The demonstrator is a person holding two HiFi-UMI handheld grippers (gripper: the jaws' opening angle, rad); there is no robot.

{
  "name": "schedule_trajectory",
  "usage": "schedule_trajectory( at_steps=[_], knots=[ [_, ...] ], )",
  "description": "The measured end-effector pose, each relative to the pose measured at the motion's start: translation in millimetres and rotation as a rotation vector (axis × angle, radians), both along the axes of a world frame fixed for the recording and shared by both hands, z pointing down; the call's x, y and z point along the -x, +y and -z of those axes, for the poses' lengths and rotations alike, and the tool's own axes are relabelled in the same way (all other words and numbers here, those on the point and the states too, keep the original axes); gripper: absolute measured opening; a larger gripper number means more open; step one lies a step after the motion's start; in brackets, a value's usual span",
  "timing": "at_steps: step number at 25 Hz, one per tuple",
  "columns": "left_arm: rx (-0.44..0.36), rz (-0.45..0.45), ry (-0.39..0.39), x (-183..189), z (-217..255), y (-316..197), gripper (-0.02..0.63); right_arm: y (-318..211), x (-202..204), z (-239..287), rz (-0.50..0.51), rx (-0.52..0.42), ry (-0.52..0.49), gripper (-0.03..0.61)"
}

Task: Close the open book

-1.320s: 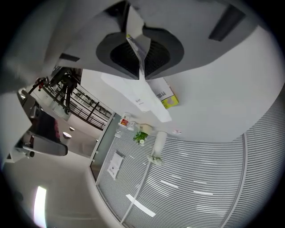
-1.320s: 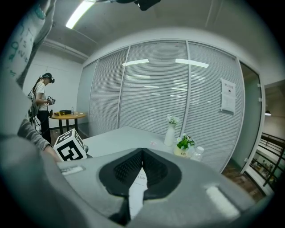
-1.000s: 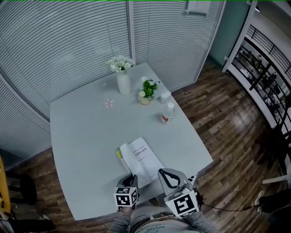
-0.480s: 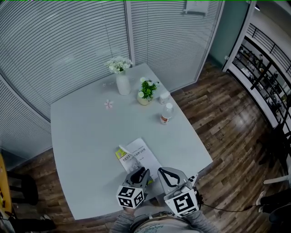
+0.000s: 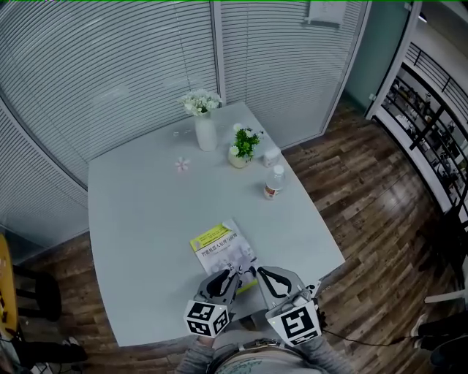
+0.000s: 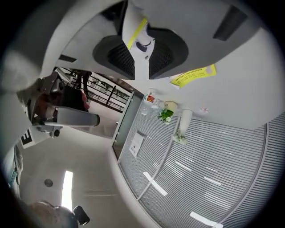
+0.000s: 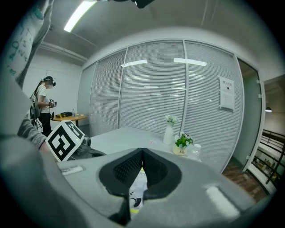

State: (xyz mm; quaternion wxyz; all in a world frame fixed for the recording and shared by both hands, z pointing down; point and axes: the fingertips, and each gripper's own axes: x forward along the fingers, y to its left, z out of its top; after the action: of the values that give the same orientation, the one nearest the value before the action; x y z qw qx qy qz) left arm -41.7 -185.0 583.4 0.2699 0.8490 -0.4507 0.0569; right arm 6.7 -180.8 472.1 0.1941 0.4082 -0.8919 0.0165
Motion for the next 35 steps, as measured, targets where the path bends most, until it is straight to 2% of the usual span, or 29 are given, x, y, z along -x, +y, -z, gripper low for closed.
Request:
schedule_trajectory(
  at_steps=[7, 12, 14, 21, 30, 35],
  knots=[
    [0.043, 0.012, -0.015, 12, -5, 10, 0.095, 1, 6, -13, 0.022, 0.016, 0.003, 0.002],
    [0.009, 0.008, -0.020, 15, 12, 17, 0.025, 4, 16, -17, 0.047, 0.043, 0.003, 0.002],
    [-0.015, 0.004, -0.023, 14, 21, 19, -0.002, 5, 19, -22, 0.062, 0.042, -0.002, 0.002],
    [-0.144, 0.011, -0.066, 9, 69, 27, -0.002, 10, 31, -14, 0.109, 0.029, -0.063, 0.002],
    [-0.348, 0.066, -0.157, 20, 140, 28, -0.002, 10, 52, 35, 0.151, -0.041, -0.171, 0.002],
    [-0.408, 0.114, -0.180, 26, 172, 30, -0.002, 14, 61, 56, 0.188, -0.081, -0.205, 0.002]
  ],
)
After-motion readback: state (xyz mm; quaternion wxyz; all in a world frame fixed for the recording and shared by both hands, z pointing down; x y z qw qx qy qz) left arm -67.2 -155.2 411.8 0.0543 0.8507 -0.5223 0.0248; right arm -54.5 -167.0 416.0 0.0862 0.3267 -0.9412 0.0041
